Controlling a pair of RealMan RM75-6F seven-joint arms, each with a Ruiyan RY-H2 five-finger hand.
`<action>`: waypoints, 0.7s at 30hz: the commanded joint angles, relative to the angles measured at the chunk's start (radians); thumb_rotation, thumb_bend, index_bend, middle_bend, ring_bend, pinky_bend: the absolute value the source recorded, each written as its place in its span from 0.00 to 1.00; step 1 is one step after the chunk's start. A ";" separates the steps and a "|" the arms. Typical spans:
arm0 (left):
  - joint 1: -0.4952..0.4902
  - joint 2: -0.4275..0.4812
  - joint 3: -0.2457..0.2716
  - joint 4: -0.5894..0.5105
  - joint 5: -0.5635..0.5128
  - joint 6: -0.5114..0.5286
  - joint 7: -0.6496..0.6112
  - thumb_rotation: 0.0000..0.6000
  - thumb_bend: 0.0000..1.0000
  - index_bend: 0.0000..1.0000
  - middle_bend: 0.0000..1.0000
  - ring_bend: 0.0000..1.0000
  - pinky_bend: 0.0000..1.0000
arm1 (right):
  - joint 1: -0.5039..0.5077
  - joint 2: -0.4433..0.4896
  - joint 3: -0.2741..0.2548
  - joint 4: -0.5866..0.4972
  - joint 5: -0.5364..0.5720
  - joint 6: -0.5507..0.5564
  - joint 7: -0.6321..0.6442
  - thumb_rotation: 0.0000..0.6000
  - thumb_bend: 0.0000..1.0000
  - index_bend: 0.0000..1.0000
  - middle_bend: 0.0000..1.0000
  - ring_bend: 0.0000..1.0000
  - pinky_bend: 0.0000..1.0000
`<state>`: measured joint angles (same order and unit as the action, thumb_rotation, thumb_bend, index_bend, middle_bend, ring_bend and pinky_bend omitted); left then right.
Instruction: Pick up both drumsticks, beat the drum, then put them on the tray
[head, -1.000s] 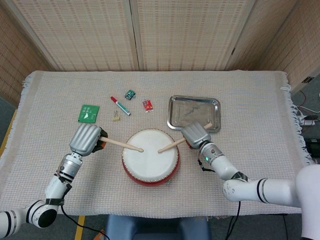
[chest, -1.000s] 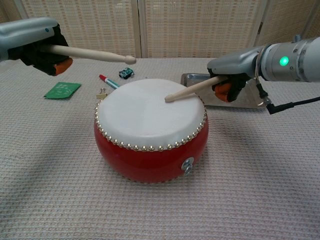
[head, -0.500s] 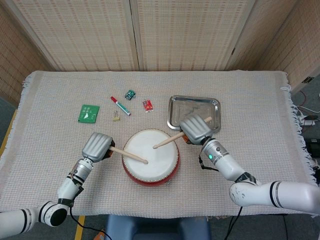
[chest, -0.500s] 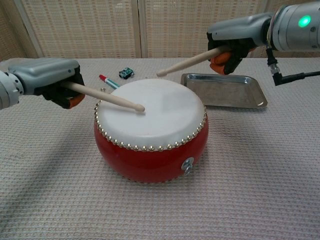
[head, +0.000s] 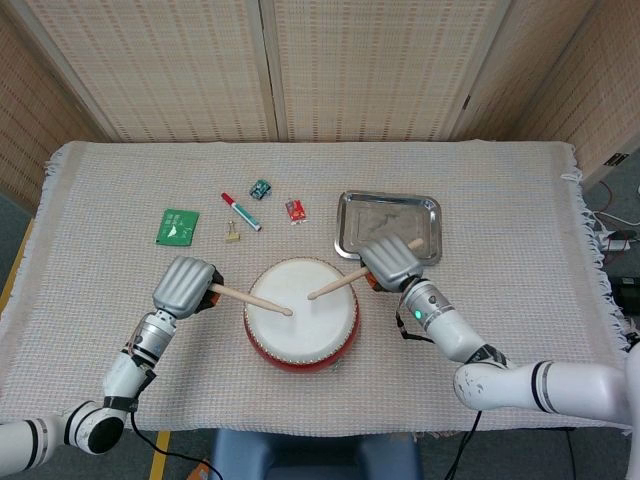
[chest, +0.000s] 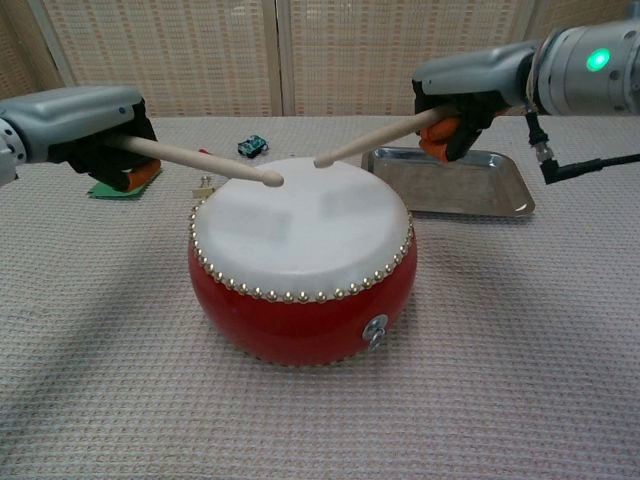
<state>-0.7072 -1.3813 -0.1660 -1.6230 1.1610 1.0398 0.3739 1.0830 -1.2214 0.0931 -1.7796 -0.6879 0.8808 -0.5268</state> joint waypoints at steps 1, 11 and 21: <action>-0.024 -0.062 0.040 0.068 -0.030 -0.053 0.057 1.00 0.68 1.00 1.00 1.00 1.00 | -0.035 0.081 0.043 -0.081 -0.067 0.036 0.059 1.00 0.75 1.00 1.00 1.00 1.00; 0.023 0.062 -0.033 -0.073 0.028 0.082 -0.031 1.00 0.68 1.00 1.00 1.00 1.00 | -0.018 -0.043 -0.043 0.088 0.002 -0.066 0.004 1.00 0.75 1.00 1.00 1.00 1.00; 0.045 0.125 -0.043 -0.114 0.050 0.089 -0.110 1.00 0.68 1.00 1.00 1.00 1.00 | -0.074 -0.071 0.009 0.152 -0.025 -0.051 0.140 1.00 0.75 1.00 1.00 1.00 1.00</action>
<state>-0.6645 -1.2560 -0.2122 -1.7420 1.2095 1.1330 0.2704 1.0443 -1.3296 0.0503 -1.6029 -0.6762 0.8183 -0.4872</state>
